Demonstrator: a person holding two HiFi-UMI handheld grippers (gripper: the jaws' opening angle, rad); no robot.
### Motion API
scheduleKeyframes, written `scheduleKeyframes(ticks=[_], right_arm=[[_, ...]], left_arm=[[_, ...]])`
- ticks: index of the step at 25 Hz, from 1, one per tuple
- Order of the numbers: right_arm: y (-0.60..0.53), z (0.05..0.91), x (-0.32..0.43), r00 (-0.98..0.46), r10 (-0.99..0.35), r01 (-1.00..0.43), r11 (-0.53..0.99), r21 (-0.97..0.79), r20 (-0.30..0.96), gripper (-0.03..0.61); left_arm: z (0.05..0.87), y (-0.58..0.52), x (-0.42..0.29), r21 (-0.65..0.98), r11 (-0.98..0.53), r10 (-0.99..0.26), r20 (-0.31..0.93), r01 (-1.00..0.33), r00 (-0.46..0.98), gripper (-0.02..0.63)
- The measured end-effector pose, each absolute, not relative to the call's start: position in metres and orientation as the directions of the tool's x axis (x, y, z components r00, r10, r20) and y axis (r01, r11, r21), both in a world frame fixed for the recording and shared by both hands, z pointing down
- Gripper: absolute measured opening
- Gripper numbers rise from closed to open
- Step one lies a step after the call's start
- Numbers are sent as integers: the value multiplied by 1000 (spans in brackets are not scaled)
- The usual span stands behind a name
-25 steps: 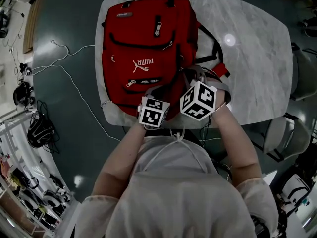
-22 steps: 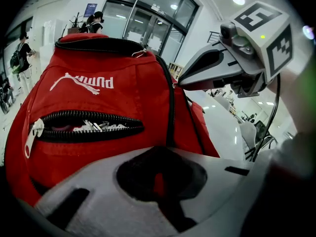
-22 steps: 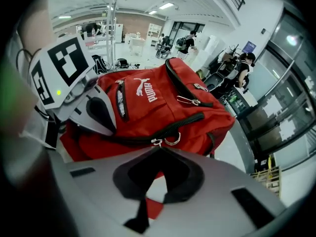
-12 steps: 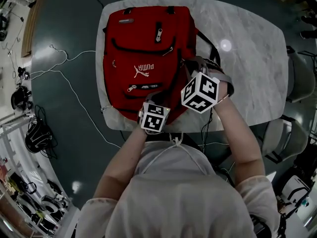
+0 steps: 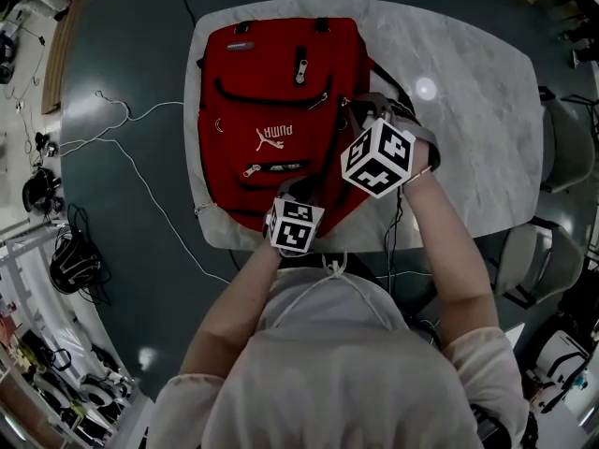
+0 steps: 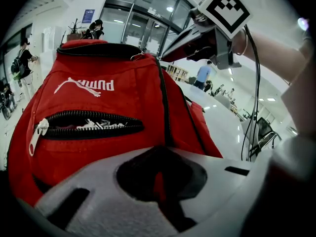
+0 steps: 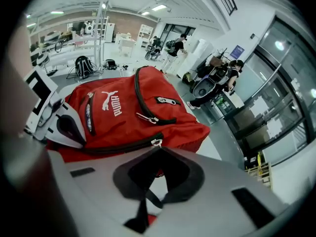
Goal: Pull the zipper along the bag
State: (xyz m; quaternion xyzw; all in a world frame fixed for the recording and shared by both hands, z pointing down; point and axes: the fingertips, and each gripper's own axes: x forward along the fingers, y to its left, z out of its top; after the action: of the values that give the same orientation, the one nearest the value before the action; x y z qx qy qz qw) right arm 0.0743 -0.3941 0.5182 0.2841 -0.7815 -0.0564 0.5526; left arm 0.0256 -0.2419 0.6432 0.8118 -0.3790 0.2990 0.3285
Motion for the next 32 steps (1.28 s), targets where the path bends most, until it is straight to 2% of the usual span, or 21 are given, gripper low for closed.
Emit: scheduleKeyframes(ticks=[4,9,12,20,23,32], right_arm=[[-394,520,71,-255,-496,-417,831,368,830,28],[-395,520,77,-236,-584,-416,783,463,777,31],[-392,516,82,-261,-581,-492,768,411,771,95],[-374,490,95,-303,-647,-649,678,345,700,93],[-360,475,96,-329,-674,-721,632,285,662,51],[-323,423,94,-387,-758,-855,509,105,526,34]], left_arm=[[644,-243,25,296,-507,-419,736,-809,532,20],[646,-242,25,311,-504,-401,742,-806,537,20],[645,-243,24,313,-512,-391,744,-800,542,20],[634,-245,22,293,-531,-384,753,-795,534,20],[612,-252,12,277,-508,-459,714,-815,529,20],[482,-293,1,197,-491,-710,473,-848,521,21]])
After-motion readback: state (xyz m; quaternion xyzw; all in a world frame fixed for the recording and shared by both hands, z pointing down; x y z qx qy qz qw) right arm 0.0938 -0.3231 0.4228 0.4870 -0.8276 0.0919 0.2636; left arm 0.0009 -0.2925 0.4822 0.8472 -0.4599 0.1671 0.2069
